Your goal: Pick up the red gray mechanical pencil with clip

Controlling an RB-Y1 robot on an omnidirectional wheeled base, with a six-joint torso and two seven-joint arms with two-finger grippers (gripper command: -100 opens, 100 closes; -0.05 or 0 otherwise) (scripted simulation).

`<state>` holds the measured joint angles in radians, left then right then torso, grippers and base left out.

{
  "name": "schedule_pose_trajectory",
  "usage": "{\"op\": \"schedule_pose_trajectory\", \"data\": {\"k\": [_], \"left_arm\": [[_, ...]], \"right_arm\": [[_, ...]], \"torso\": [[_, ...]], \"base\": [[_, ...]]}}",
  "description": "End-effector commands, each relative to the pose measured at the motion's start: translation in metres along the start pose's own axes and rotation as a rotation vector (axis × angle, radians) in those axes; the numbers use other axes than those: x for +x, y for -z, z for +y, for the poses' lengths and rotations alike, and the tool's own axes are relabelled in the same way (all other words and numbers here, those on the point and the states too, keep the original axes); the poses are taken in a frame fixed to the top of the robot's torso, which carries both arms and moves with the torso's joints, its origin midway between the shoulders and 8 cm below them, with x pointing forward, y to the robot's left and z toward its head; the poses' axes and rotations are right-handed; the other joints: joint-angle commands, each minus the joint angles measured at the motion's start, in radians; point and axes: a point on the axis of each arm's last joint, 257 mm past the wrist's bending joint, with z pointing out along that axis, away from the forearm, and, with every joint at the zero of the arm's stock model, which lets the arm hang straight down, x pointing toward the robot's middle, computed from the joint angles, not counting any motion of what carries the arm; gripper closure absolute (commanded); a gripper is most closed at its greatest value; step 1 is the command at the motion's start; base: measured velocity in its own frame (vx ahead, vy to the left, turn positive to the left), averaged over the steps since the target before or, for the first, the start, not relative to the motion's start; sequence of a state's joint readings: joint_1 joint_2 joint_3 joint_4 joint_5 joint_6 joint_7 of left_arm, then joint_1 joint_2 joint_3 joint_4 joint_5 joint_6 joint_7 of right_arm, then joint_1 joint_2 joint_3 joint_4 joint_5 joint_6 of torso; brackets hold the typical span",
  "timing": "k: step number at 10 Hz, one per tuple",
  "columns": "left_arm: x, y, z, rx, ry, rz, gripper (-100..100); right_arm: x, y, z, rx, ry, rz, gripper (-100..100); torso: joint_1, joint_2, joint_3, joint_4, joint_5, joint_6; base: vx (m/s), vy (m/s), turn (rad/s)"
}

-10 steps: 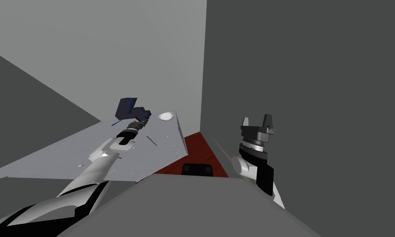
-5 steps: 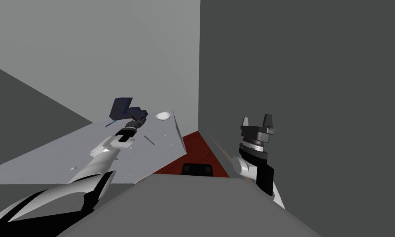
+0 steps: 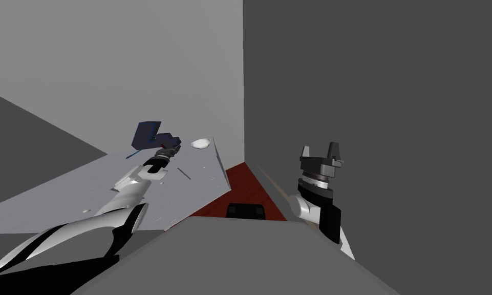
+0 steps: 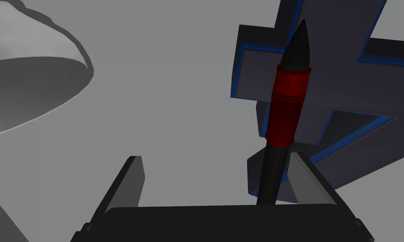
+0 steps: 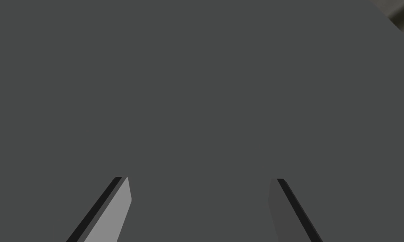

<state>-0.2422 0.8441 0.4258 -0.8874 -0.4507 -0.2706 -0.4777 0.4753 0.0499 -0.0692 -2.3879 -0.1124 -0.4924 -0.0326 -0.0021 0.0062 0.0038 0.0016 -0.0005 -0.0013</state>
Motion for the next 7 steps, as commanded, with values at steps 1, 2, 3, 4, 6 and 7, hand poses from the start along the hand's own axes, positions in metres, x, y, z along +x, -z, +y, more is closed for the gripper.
{"op": "schedule_pose_trajectory", "data": {"k": [1,2,3,4,6,7], "left_arm": [[0.002,-0.004,0.005,-0.012,0.010,0.005,-100],[0.012,-0.001,0.012,-0.027,0.013,0.025,-100],[0.021,0.001,0.018,-0.040,0.016,0.042,-100],[0.017,-0.001,0.014,-0.033,0.014,0.031,-100],[0.018,-0.001,0.015,-0.033,0.014,0.033,100],[0.017,-0.001,0.016,-0.034,0.012,0.033,100]], "right_arm": [[0.000,0.000,0.000,0.000,0.000,0.000,0],[0.000,0.000,0.000,0.000,0.000,0.000,0],[0.000,0.000,0.000,0.000,0.000,0.000,0],[0.000,0.000,0.000,0.000,0.000,0.000,0],[0.000,0.000,0.000,0.000,0.000,0.000,0],[0.000,0.000,0.000,0.000,0.000,0.000,0]], "torso": [[0.000,0.000,0.000,0.000,0.000,0.000],[0.001,-0.002,-0.001,0.000,0.000,-0.001],[0.002,-0.004,-0.002,-0.001,0.001,-0.001],[0.003,-0.005,-0.003,-0.001,0.001,-0.001],[0.003,-0.006,-0.003,-0.001,0.001,-0.001],[0.002,-0.006,-0.003,-0.001,0.001,0.001]], "base": [[-0.045,-0.025,0.004],[-0.009,-0.008,0.030],[0.007,0.000,0.002],[0.000,0.000,0.000],[0.000,0.002,0.008],[-0.001,-0.001,-0.014]]}}
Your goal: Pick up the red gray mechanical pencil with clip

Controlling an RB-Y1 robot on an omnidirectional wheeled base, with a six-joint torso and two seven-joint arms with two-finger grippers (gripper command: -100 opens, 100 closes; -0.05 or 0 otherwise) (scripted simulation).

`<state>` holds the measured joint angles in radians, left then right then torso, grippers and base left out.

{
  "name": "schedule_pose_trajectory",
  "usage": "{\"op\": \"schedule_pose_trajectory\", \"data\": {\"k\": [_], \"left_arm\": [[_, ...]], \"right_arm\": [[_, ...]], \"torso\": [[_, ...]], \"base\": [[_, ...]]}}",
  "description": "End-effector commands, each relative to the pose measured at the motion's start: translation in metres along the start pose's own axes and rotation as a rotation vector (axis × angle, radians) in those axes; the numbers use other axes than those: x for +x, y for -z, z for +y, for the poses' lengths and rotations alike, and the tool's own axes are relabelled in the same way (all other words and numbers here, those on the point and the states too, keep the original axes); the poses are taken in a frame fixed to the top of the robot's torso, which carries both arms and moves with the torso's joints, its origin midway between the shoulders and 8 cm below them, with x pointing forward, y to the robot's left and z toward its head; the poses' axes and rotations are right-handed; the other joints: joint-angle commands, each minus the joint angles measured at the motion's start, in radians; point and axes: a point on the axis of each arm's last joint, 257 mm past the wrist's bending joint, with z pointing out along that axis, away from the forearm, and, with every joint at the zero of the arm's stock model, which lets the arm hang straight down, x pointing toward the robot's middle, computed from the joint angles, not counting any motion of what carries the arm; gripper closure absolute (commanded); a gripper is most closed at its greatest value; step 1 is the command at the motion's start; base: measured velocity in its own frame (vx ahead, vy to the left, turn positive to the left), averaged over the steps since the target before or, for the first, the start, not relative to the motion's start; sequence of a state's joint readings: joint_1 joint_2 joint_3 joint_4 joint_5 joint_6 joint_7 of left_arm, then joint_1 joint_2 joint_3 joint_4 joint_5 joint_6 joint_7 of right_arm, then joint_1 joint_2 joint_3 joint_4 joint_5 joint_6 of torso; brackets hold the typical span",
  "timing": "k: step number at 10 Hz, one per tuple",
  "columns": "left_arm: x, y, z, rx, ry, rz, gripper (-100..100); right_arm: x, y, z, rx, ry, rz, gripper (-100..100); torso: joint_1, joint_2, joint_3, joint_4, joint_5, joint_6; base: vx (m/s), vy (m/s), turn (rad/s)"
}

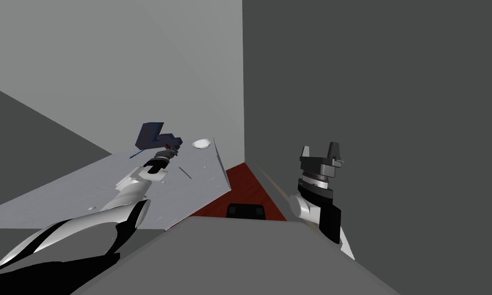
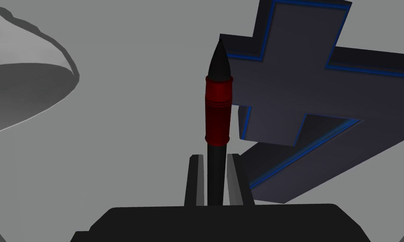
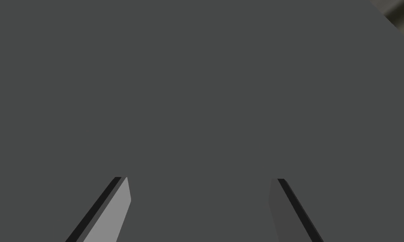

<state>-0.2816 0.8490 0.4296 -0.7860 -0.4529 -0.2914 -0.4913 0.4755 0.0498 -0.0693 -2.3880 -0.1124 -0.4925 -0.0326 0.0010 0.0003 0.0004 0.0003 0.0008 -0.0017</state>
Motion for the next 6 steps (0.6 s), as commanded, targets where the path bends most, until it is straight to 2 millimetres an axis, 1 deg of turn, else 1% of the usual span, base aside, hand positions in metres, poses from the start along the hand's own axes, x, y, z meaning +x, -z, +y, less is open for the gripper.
{"op": "schedule_pose_trajectory", "data": {"k": [1,2,3,4,5,6], "left_arm": [[0.000,0.000,0.000,0.000,0.000,0.000,100],[0.000,0.000,0.000,0.000,0.000,0.000,100],[0.000,0.000,0.000,0.000,-0.001,0.000,0],[0.019,0.010,0.000,-0.007,0.013,0.031,100],[0.020,0.013,0.001,-0.005,0.005,0.034,100],[0.019,0.017,0.000,0.005,-0.008,0.030,100]], "right_arm": [[0.000,0.000,0.000,0.000,0.000,0.000,0],[0.000,0.000,0.000,0.000,0.000,0.000,0],[0.000,0.000,0.000,0.000,0.000,0.000,0],[0.000,0.000,0.000,0.000,0.000,0.000,0],[0.000,0.000,0.000,0.000,0.000,0.000,0],[0.000,0.000,0.000,0.000,0.000,0.000,0]], "torso": [[0.000,0.000,0.000,0.000,0.000,0.000],[0.000,0.000,0.000,0.000,0.000,0.000],[0.001,0.000,0.000,0.000,0.000,0.000],[0.001,0.000,0.000,0.000,0.000,0.000],[0.004,-0.004,-0.002,-0.002,0.002,-0.004],[0.008,-0.006,-0.004,-0.003,0.005,-0.004]], "base": [[0.000,0.000,0.000],[0.000,0.000,0.000],[0.000,0.000,0.000],[0.104,0.038,0.162],[0.128,0.045,0.135],[0.051,0.026,0.022]]}}
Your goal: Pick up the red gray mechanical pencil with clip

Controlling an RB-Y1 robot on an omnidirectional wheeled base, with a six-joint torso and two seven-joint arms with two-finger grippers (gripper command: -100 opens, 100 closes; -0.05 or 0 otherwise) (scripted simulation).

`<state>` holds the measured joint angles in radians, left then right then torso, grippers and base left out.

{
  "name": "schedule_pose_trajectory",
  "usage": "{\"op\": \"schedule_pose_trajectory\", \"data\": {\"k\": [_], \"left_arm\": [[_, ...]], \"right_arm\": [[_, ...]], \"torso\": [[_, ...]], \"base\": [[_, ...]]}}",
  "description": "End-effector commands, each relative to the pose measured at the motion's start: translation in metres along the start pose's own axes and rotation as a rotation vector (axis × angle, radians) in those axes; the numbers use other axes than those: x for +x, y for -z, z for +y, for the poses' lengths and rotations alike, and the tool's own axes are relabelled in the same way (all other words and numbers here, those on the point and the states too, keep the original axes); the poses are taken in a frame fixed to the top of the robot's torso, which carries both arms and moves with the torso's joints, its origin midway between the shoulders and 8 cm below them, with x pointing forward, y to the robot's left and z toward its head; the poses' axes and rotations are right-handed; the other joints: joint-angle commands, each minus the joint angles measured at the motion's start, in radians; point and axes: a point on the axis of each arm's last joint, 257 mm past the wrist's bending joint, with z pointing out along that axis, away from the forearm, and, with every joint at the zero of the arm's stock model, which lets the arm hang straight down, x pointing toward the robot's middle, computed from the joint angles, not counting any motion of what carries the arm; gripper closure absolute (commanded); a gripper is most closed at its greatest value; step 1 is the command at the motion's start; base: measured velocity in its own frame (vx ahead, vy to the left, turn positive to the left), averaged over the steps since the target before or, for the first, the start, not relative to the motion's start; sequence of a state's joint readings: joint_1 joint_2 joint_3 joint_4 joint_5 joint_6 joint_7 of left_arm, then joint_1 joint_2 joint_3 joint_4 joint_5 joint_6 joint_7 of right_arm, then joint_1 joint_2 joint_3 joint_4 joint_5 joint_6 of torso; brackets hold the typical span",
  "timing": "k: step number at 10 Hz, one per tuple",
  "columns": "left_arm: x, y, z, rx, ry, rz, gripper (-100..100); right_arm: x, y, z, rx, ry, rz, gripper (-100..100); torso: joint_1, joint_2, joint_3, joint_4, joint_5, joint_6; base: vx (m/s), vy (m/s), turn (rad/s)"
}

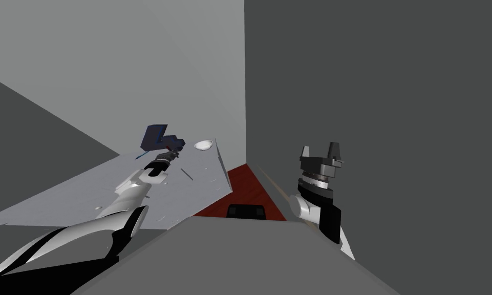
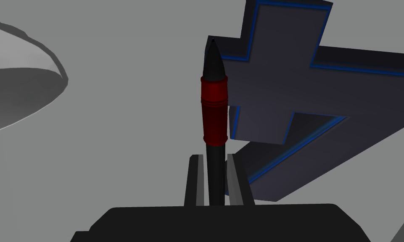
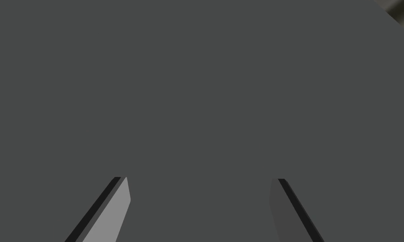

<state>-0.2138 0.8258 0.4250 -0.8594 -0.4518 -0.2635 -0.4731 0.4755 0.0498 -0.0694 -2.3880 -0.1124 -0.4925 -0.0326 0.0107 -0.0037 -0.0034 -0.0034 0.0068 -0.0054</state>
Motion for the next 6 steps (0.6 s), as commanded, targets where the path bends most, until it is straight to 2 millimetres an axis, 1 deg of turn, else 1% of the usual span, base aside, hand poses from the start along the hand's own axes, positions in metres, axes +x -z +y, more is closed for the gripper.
{"op": "schedule_pose_trajectory", "data": {"k": [1,2,3,4,5,6], "left_arm": [[-0.010,0.001,-0.008,0.021,-0.009,-0.019,100],[0.010,0.013,-0.006,0.015,-0.002,0.014,100],[0.009,0.018,-0.008,0.027,-0.017,0.011,100],[-0.007,0.015,-0.021,0.053,-0.021,-0.021,100],[0.016,0.027,-0.017,0.039,-0.008,0.019,100],[0.017,0.031,-0.017,0.045,-0.018,0.021,100]], "right_arm": [[0.000,0.000,0.000,0.000,0.000,0.000,0],[0.000,0.000,0.000,0.000,0.000,0.000,0],[0.000,0.000,0.000,0.000,0.000,0.000,0],[0.000,0.000,0.000,0.000,0.000,0.000,0],[0.000,0.000,0.000,0.000,0.000,0.000,0],[0.000,0.000,0.000,0.000,0.000,0.000,0]], "torso": [[0.000,0.000,0.000,0.000,0.000,0.000],[-0.001,0.002,0.001,0.001,-0.001,0.001],[0.002,-0.001,-0.001,-0.001,0.001,-0.002],[0.003,-0.003,-0.002,-0.002,0.002,-0.002],[0.002,-0.001,-0.001,-0.001,0.001,-0.001],[0.005,-0.003,-0.002,-0.002,0.002,-0.005]], "base": [[0.002,0.009,-0.009],[0.085,0.042,0.152],[0.109,0.041,0.128],[0.051,0.016,0.037],[0.103,0.047,0.219],[0.115,0.034,0.109]]}}
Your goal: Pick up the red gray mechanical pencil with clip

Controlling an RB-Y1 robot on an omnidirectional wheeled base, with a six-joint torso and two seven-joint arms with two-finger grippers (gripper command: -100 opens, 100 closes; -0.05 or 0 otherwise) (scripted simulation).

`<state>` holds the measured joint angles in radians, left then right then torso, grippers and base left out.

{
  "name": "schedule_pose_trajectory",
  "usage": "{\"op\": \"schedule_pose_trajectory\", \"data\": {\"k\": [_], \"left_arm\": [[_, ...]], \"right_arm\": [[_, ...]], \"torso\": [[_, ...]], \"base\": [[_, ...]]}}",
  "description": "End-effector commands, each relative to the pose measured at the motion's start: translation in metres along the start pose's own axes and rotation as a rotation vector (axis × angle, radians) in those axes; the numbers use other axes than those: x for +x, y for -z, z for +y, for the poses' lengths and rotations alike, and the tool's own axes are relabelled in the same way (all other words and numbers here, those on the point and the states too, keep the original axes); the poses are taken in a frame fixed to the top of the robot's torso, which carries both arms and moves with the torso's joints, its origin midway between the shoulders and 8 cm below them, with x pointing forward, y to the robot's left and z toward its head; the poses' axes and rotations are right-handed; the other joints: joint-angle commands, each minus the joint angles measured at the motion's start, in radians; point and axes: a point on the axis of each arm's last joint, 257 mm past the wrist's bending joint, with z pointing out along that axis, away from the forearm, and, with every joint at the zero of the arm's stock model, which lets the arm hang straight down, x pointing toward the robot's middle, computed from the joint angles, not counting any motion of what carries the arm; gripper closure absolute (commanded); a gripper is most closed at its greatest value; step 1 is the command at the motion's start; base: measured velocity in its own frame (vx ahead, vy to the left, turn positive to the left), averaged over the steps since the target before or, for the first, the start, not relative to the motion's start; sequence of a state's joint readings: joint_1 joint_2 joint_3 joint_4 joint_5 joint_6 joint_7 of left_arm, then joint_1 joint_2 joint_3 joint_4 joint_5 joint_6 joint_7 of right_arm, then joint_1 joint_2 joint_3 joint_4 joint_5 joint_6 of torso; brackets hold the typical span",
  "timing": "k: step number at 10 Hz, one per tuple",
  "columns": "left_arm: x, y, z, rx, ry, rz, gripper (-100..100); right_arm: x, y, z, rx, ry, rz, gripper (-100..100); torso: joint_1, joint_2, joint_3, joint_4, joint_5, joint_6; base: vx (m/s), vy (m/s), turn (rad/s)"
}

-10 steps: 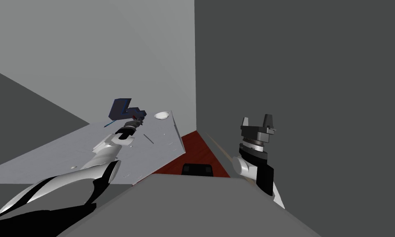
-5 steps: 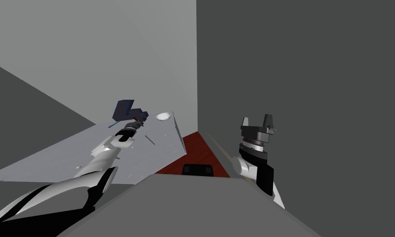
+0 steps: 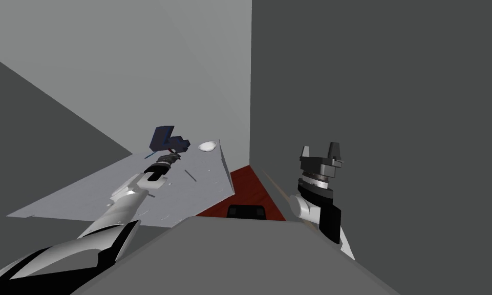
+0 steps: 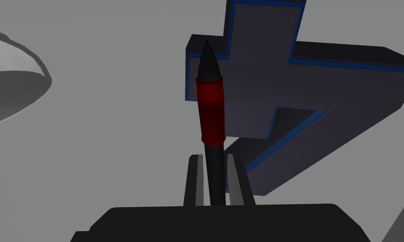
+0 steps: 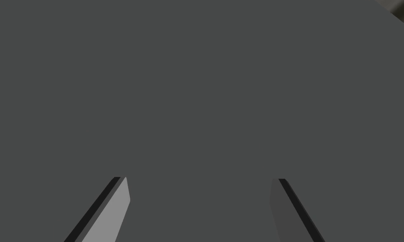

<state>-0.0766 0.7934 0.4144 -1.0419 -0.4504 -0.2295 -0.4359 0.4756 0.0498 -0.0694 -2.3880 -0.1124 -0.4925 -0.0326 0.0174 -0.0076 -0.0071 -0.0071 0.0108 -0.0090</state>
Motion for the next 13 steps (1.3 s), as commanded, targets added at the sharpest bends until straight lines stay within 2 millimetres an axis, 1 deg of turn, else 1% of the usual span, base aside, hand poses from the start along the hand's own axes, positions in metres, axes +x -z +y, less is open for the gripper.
{"op": "schedule_pose_trajectory", "data": {"k": [1,2,3,4,5,6,7,8,9,10,11,12,13], "left_arm": [[0.003,0.008,-0.004,0.008,-0.011,0.005,100],[-0.008,0.006,-0.013,0.026,-0.013,-0.017,100],[-0.015,0.004,-0.019,0.038,-0.015,-0.031,100],[0.005,0.019,-0.017,0.030,-0.004,0.004,100],[0.005,0.023,-0.019,0.039,-0.015,0.004,100],[-0.007,0.022,-0.029,0.060,-0.017,-0.019,100],[-0.013,0.021,-0.035,0.070,-0.018,-0.031,100],[0.007,0.035,-0.032,0.059,-0.003,0.005,100],[0.007,0.039,-0.034,0.068,-0.012,0.005,100],[-0.006,0.040,-0.047,0.094,-0.017,-0.020,100],[-0.011,0.039,-0.051,0.102,-0.017,-0.030,100],[0.008,0.052,-0.048,0.087,0.001,0.006,100],[0.008,0.057,-0.050,0.095,-0.007,0.007,100]], "right_arm": [[0.000,0.000,0.000,0.000,0.000,0.000,0],[0.000,0.000,0.000,0.000,0.000,0.000,0],[0.000,0.000,0.000,0.000,0.000,0.000,0],[0.000,0.000,0.000,0.000,0.000,0.000,0],[0.000,0.000,0.000,0.000,0.000,0.000,0],[0.000,0.000,0.000,0.000,0.000,0.000,0],[0.000,0.000,0.000,0.000,0.000,0.000,0],[0.000,0.000,0.000,0.000,0.000,0.000,0],[0.000,0.000,0.000,0.000,0.000,0.000,0],[0.000,0.000,0.000,0.000,0.000,0.000,0],[0.000,0.000,0.000,0.000,0.000,0.000,0],[0.000,0.000,0.000,0.000,0.000,0.000,0],[0.000,0.000,0.000,0.000,0.000,0.000,0]], "torso": [[0.000,0.000,0.000,0.000,0.000,0.000],[0.000,0.001,0.000,-0.001,0.001,0.002],[-0.001,0.002,0.000,-0.001,0.001,0.003],[-0.002,0.003,0.001,0.000,0.000,0.003],[0.001,0.000,0.000,-0.001,0.001,-0.001],[0.003,-0.002,-0.002,-0.002,0.002,0.000],[0.001,-0.002,-0.002,-0.002,0.001,0.003],[-0.001,0.000,-0.001,-0.001,0.000,0.003],[0.002,-0.003,-0.002,-0.002,0.002,0.000],[0.002,-0.003,-0.003,-0.003,0.002,0.000],[0.001,-0.001,-0.002,-0.002,0.002,0.001],[0.001,0.001,-0.001,-0.002,0.002,0.002],[0.004,-0.001,-0.002,-0.003,0.003,-0.002]], "base": [[0.048,0.011,-0.016],[0.000,0.003,-0.017],[-0.013,-0.002,-0.012],[0.073,0.028,0.174],[0.102,0.033,0.138],[0.061,0.020,0.032],[0.022,0.007,-0.023],[0.096,0.044,0.133],[0.106,0.028,0.161],[0.052,0.000,0.035],[0.012,-0.004,-0.022],[0.076,0.033,0.186],[0.118,0.027,0.127]]}}
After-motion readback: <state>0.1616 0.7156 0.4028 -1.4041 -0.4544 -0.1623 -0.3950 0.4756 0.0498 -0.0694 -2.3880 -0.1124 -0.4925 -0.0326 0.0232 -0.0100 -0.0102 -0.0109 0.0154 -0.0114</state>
